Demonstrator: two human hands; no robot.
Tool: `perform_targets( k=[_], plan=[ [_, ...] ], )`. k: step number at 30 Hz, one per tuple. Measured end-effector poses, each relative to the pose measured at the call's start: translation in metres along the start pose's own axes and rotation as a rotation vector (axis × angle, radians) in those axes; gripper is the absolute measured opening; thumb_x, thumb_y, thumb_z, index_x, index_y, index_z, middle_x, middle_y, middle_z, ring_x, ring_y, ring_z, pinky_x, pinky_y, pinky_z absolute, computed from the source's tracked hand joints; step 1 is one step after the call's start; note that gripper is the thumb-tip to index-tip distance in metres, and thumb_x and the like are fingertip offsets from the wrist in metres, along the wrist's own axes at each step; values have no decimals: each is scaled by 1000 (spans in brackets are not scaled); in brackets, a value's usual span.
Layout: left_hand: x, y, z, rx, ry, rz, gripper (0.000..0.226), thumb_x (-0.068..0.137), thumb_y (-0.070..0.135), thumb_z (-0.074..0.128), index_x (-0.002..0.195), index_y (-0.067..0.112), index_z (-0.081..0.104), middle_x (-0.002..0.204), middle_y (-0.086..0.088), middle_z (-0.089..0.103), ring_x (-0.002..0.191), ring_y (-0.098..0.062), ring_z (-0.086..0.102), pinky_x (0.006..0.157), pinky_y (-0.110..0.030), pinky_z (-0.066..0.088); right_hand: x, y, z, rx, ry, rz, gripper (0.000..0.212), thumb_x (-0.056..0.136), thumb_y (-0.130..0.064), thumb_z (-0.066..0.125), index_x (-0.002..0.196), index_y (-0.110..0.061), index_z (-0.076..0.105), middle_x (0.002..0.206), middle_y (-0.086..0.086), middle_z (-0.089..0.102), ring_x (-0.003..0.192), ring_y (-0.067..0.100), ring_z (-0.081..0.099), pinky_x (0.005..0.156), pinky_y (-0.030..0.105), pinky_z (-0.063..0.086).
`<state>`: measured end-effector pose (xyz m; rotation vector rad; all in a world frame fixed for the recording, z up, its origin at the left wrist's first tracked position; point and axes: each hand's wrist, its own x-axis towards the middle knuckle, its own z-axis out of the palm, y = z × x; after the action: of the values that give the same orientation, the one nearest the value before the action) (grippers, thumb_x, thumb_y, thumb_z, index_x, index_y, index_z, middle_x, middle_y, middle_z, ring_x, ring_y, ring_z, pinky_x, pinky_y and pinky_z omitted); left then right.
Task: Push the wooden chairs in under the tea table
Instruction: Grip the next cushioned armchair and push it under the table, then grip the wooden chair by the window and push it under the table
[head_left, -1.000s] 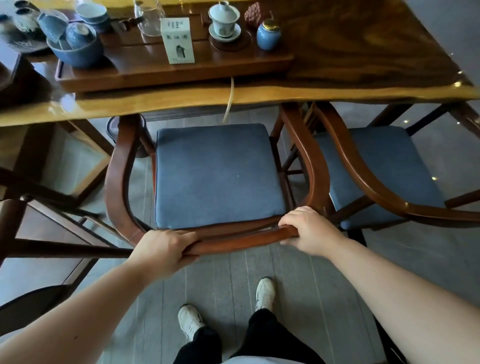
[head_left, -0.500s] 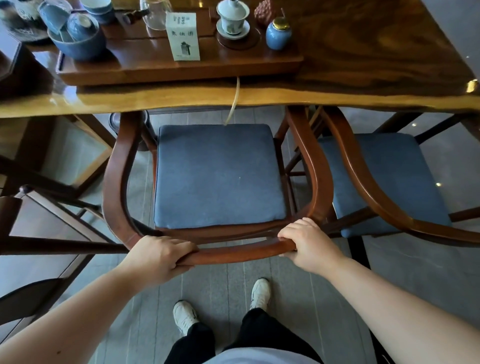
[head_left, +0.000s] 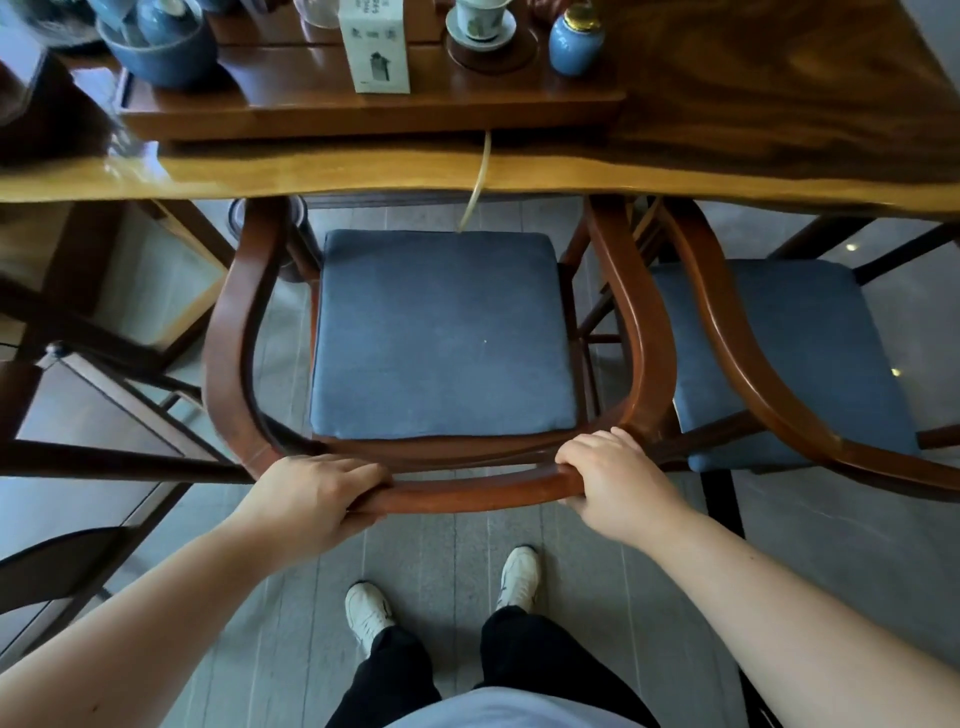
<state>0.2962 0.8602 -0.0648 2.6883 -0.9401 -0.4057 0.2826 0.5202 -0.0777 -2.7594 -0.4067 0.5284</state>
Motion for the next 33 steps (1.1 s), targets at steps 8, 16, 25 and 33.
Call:
perform_targets(
  k=[8, 16, 25, 33],
  plan=[
    [-23, 33, -2, 156, 81, -248, 70, 66, 38, 82, 123, 8, 55, 115, -10, 66, 106, -30, 61, 94, -46, 50, 7, -26, -9, -139, -59, -235, 71, 78, -56, 65, 137, -24, 42, 139, 0, 50, 127, 22, 44, 112, 50, 25],
    [-116, 33, -28, 346, 114, -566, 73, 78, 52, 64, 136, 12, 45, 131, -16, 57, 123, -37, 49, 105, -54, 38, 49, -121, -11, -254, -90, -567, 82, 79, -67, 54, 145, -25, 28, 152, 6, 34, 135, 26, 32, 115, 52, 18],
    [-254, -24, -57, 333, 146, -861, 71, 77, 50, 68, 133, 11, 49, 131, -15, 58, 121, -38, 50, 105, -55, 37, 95, -279, 10, -340, -74, -817, 80, 84, -61, 53, 148, -24, 23, 155, 9, 28, 139, 26, 27, 116, 50, 14],
    [-357, -83, -51, 257, 111, -1070, 75, 82, 56, 59, 142, 16, 37, 144, -12, 45, 134, -34, 36, 113, -51, 27, 136, -389, 44, -422, -108, -896, 80, 82, -58, 57, 147, -23, 24, 153, 9, 32, 136, 26, 31, 114, 49, 17]
  ],
)
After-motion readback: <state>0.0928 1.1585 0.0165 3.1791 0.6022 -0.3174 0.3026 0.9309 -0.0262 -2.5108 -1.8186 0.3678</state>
